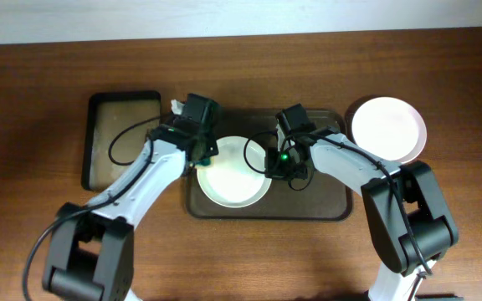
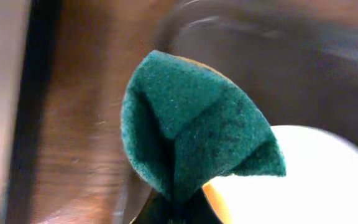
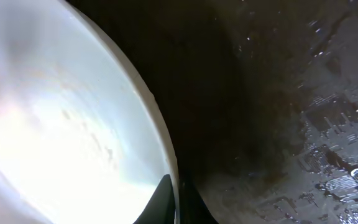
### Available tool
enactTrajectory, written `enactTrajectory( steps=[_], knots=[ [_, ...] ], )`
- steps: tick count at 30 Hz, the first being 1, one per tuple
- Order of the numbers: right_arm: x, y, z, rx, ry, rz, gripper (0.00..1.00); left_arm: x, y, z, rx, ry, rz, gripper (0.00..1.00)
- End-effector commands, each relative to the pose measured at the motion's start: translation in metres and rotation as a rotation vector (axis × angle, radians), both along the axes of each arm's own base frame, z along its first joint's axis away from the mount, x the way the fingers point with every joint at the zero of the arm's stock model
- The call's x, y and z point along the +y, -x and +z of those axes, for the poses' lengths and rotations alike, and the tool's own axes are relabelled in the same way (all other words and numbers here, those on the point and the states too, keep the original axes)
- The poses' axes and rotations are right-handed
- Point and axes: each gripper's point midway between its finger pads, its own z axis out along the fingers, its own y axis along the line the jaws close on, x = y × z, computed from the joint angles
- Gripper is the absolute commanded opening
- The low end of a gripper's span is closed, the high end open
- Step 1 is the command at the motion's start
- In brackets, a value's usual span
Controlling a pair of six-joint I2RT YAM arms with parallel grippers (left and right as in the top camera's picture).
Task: Clean dirty plates on tray and stack at the side
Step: 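Scrub the white bowl with the sponge while the right gripper holds it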
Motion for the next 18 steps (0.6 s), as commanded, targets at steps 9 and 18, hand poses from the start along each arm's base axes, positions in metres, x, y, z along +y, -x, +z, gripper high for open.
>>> enactTrajectory(
  steps=[9,18],
  knots=[
    [-0.035,0.019,-0.039,0.077,0.168,-0.029,0.04,-0.091,0.033,-0.052,0.189,0.241,-0.154,0.0],
    [-0.036,0.021,-0.039,0.086,0.172,-0.029,0.04,-0.027,0.017,-0.082,0.127,-0.154,-0.096,0.0]
  ],
)
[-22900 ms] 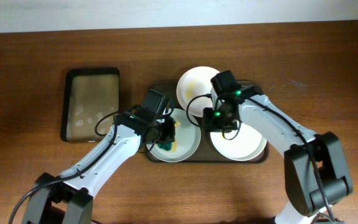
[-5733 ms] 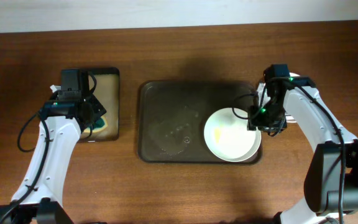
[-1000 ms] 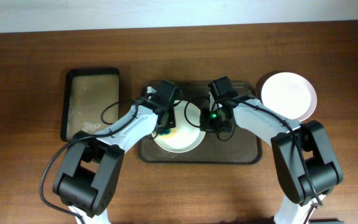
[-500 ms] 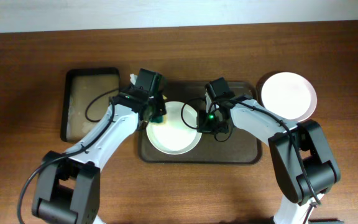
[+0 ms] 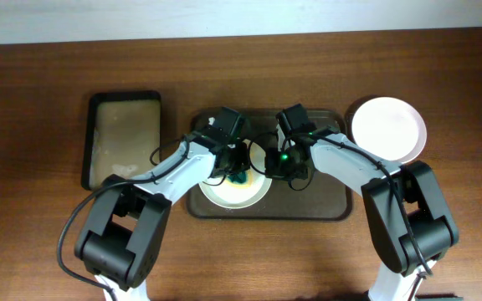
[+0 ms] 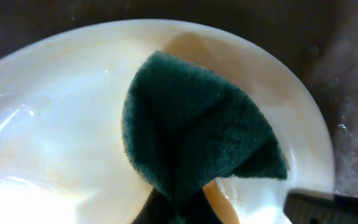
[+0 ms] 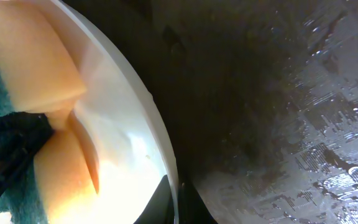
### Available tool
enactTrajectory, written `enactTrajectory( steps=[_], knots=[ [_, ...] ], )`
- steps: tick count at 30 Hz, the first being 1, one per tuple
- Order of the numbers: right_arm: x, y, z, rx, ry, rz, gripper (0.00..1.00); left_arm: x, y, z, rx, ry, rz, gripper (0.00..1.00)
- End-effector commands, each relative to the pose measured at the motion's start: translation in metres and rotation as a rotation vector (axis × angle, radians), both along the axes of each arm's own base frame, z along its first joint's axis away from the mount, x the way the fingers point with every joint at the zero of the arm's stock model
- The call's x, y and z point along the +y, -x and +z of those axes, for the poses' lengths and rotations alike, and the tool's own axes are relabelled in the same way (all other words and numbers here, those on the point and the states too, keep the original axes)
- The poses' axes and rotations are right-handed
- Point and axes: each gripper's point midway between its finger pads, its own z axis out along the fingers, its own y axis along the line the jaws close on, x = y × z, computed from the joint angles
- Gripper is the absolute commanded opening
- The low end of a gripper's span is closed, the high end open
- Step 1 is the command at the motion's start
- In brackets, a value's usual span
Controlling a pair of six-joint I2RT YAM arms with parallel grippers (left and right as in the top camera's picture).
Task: Clean dirty plates on tray and stack at the side
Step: 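Scrub the white bowl with the sponge while the right gripper holds it, then drop the sponge into the water tray with the left gripper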
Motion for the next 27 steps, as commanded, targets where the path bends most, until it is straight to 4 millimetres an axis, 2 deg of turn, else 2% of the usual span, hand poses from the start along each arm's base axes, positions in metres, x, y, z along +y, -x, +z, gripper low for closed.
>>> enactTrajectory(
  steps=[1,4,8,13,19,21,23,25,27],
  knots=[
    [-0.036,0.022,-0.04,0.088,0.173,-0.027,0.04,0.066,-0.014,-0.017,-0.081,-0.378,0.028,0.0],
    [-0.036,0.022,-0.04,0.089,0.174,-0.027,0.04,0.105,-0.012,-0.005,-0.097,-0.579,0.07,0.0],
    [-0.038,0.022,-0.04,0.087,0.181,-0.029,0.04,0.124,-0.011,0.01,-0.097,-0.646,0.097,0.0],
    [-0.038,0.023,-0.04,0.09,0.183,-0.028,0.04,0.126,-0.019,0.045,-0.174,-0.601,0.142,0.0],
    [-0.038,0.024,-0.04,0.093,0.183,-0.027,0.04,0.126,-0.019,0.118,-0.324,-0.508,0.198,0.0],
    [-0.038,0.024,-0.04,0.087,0.185,0.003,0.04,0.127,-0.015,0.15,-0.392,-0.457,0.222,0.0],
    [-0.039,0.026,-0.04,0.093,0.188,0.002,0.04,0.132,-0.013,0.167,-0.429,-0.432,0.243,0.0],
    [-0.039,0.027,-0.039,0.097,0.189,0.003,0.04,0.138,-0.012,0.177,-0.438,-0.394,0.262,0.0],
    [-0.039,0.027,-0.037,0.096,0.189,0.002,0.04,0.143,-0.012,0.176,-0.414,-0.344,0.273,0.0]
  ],
)
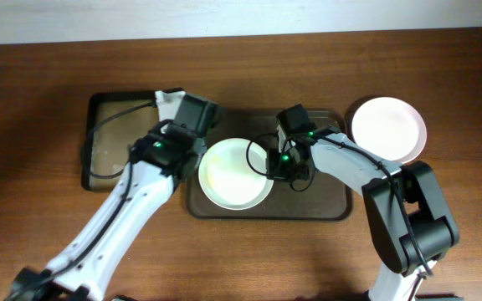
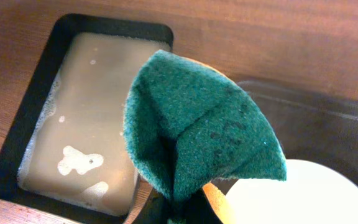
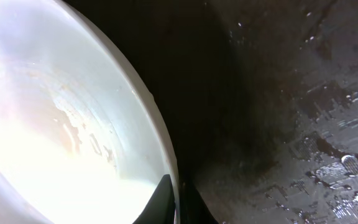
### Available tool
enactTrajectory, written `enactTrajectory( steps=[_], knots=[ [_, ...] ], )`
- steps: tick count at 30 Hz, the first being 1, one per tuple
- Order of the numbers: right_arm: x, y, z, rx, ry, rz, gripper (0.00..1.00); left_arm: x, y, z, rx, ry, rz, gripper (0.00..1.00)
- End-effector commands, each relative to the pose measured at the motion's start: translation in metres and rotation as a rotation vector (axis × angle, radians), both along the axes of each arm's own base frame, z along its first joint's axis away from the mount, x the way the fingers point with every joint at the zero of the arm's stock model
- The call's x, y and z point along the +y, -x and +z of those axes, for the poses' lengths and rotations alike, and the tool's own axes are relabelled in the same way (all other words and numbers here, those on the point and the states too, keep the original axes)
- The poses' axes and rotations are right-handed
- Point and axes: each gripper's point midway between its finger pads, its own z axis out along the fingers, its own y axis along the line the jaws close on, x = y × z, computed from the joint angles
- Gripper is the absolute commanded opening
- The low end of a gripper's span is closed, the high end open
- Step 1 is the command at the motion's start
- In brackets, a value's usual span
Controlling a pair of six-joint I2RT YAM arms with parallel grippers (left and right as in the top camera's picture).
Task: Clean dirty plates on tray and stack at the side
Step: 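Drop the sponge into the water tray with the left gripper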
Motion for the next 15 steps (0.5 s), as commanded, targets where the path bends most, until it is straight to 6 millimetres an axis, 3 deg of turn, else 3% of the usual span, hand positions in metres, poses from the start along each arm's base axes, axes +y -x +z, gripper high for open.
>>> enactTrajectory(
  steps=[1,4,8,9,13,15],
  knots=[
    [-0.036,0.022,-0.033,0.073,0.173,-0.008,0.04,0.019,0.0,0.004,0.017,0.088,0.023,0.0],
    [-0.035,0.021,-0.025,0.058,0.167,-0.01,0.04,0.036,-0.003,-0.006,0.062,0.179,0.056,0.0],
    [-0.035,0.02,-0.017,0.045,0.162,-0.011,0.04,0.074,-0.009,-0.021,0.098,0.203,0.155,0.0],
    [-0.034,0.021,-0.017,0.045,0.162,-0.009,0.04,0.092,-0.01,-0.032,0.122,0.2,0.204,0.0],
    [-0.026,0.023,-0.017,0.036,0.16,0.013,0.04,0.131,-0.017,-0.077,0.208,0.2,0.314,0.0],
    [-0.024,0.023,-0.017,0.032,0.16,0.022,0.04,0.14,-0.02,-0.094,0.233,0.208,0.339,0.0]
  ],
)
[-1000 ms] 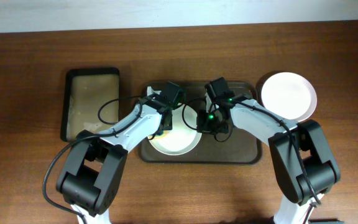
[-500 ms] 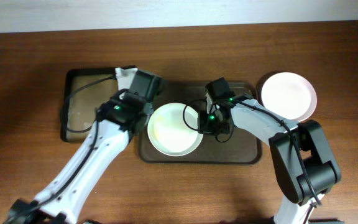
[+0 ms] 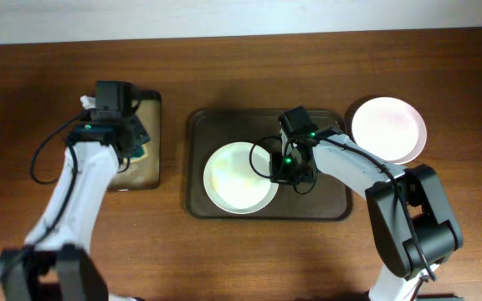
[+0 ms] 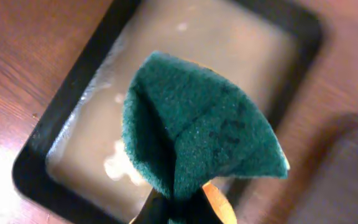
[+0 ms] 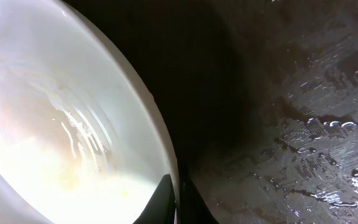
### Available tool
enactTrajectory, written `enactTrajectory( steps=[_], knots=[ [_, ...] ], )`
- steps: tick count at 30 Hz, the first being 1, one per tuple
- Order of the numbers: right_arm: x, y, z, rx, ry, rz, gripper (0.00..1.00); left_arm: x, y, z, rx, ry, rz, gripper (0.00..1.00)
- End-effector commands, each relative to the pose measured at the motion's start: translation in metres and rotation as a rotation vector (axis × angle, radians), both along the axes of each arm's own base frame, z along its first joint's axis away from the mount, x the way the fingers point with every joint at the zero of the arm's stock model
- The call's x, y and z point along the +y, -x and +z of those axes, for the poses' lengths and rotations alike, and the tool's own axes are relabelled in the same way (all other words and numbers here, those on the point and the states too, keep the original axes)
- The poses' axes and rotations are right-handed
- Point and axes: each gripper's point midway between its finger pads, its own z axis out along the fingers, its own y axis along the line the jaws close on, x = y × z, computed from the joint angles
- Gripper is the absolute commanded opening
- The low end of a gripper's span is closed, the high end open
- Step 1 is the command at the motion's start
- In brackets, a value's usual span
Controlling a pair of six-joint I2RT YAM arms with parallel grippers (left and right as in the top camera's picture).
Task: Clean dirty plates on tray and stack at the side
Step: 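Drop the sponge into the water tray with the left gripper, then lift the white bowl with the right gripper onto the plate stack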
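A white plate (image 3: pixel 238 177) lies on the dark brown tray (image 3: pixel 325 201), wet and streaked inside (image 5: pixel 61 143). My right gripper (image 3: pixel 281 165) is shut on the plate's right rim (image 5: pixel 174 193). A clean white plate (image 3: pixel 388 129) rests on the table right of the tray. My left gripper (image 3: pixel 134 138) is shut on a folded green and orange sponge (image 4: pixel 197 130), held over the black basin of soapy water (image 4: pixel 166 93).
The black basin (image 3: pixel 149 167) stands left of the tray, with foam patches floating in brownish water. Wet droplets cover the tray floor (image 5: pixel 303 124). Brown wooden table (image 3: pixel 40 75) surrounds everything; a white wall edge runs along the back.
My left gripper has moved left with the sponge, from beside the tray's left edge to over the basin. The right gripper keeps its hold on the plate rim.
The sponge was held at the tray's left edge, then pressed inside the plate while my right gripper held the rim. Afterwards it was lifted off toward the basin, and now it hangs over the soapy water. The plate stayed on the tray throughout.
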Motion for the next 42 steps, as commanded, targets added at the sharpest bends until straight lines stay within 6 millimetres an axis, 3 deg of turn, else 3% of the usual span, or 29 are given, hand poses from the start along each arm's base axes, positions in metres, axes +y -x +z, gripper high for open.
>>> enactTrajectory(
  steps=[1,4,7,9,11,14,15,21,25,30,36,39,42],
  knots=[
    [-0.013,0.014,-0.019,0.015,0.111,0.023,0.04,0.018,-0.006,-0.041,0.071,0.042,0.036,0.0],
    [-0.011,0.014,-0.019,0.005,0.116,0.031,0.04,0.026,-0.022,-0.053,0.034,0.086,0.027,0.0],
    [-0.01,0.012,-0.019,-0.003,0.116,0.033,0.04,0.015,-0.045,-0.046,-0.049,0.139,-0.096,0.2],
    [-0.01,0.011,-0.019,-0.007,0.114,0.033,0.04,0.004,-0.057,-0.04,-0.101,0.168,-0.178,0.28],
    [-0.01,0.011,-0.019,-0.007,0.117,0.033,0.04,0.001,-0.061,-0.037,-0.124,0.179,-0.193,0.48],
    [-0.01,0.012,-0.018,-0.006,0.118,0.033,0.04,0.001,-0.062,-0.036,-0.128,0.178,-0.193,0.95],
    [-0.01,0.011,-0.017,-0.008,0.117,0.033,0.04,0.001,-0.062,-0.036,-0.127,0.178,-0.193,1.0],
    [-0.02,0.004,0.005,-0.037,0.184,0.025,0.04,0.003,-0.064,-0.028,-0.146,0.174,-0.191,0.99],
    [-0.037,-0.005,0.037,-0.112,0.269,0.002,0.04,0.002,-0.062,0.004,-0.211,0.161,-0.198,0.99],
    [-0.057,-0.021,0.101,-0.284,0.367,0.019,0.04,-0.003,-0.04,0.038,-0.225,0.17,-0.208,0.99],
    [-0.077,-0.036,0.18,-0.478,0.463,0.025,0.04,-0.004,-0.035,0.037,-0.209,0.173,-0.206,1.0],
    [-0.078,-0.042,0.206,-0.543,0.507,0.072,0.04,-0.004,-0.035,0.037,-0.209,0.173,-0.206,0.99],
    [-0.067,-0.044,0.226,-0.618,0.57,0.112,0.04,-0.004,-0.035,0.037,-0.208,0.173,-0.206,0.99]
  ],
)
